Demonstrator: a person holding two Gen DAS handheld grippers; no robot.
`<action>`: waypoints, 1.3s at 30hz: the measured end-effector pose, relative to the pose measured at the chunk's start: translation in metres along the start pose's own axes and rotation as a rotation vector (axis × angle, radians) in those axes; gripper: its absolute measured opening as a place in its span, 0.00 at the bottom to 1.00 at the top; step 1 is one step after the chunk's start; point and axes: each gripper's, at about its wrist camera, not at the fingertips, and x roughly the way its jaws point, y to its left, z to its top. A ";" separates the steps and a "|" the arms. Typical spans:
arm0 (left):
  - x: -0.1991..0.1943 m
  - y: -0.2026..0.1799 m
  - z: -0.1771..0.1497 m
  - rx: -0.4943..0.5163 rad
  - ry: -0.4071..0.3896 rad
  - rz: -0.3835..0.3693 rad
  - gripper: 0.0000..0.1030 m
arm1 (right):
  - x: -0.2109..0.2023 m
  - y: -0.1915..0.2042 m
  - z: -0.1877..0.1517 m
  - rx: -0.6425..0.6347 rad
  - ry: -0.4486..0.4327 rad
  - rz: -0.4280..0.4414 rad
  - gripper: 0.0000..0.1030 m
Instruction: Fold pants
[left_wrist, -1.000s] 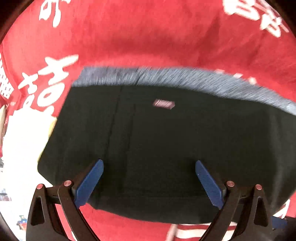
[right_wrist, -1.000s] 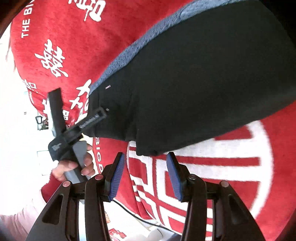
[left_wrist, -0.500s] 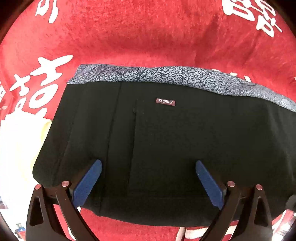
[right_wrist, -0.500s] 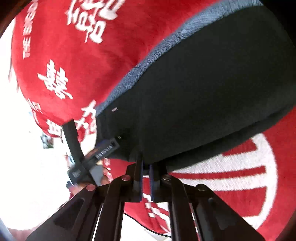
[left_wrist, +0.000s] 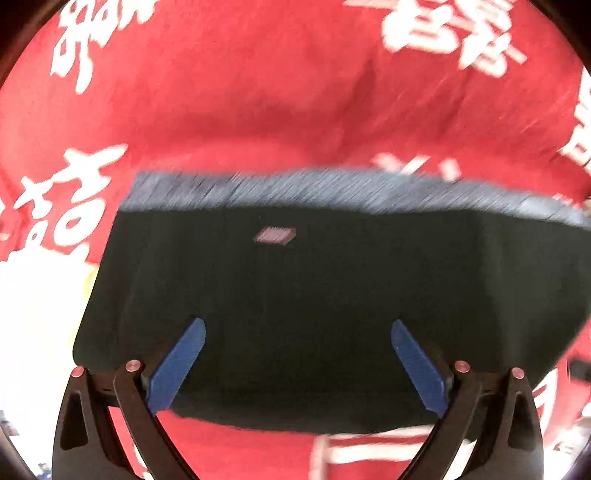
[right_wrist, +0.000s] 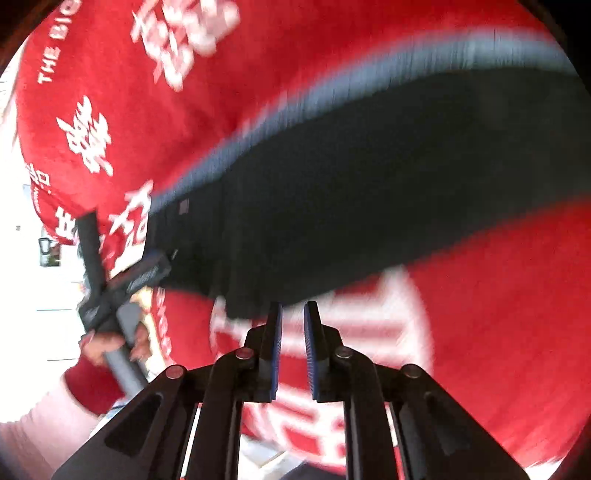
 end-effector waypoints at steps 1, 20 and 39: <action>-0.001 -0.007 0.007 0.004 -0.007 -0.017 0.98 | -0.006 0.000 0.014 -0.020 -0.031 -0.024 0.14; 0.076 -0.056 0.079 -0.183 0.020 0.049 0.99 | 0.041 -0.032 0.162 -0.116 -0.137 -0.222 0.13; -0.007 -0.186 0.030 0.067 0.043 -0.069 0.98 | -0.091 -0.140 0.082 0.136 -0.192 -0.317 0.51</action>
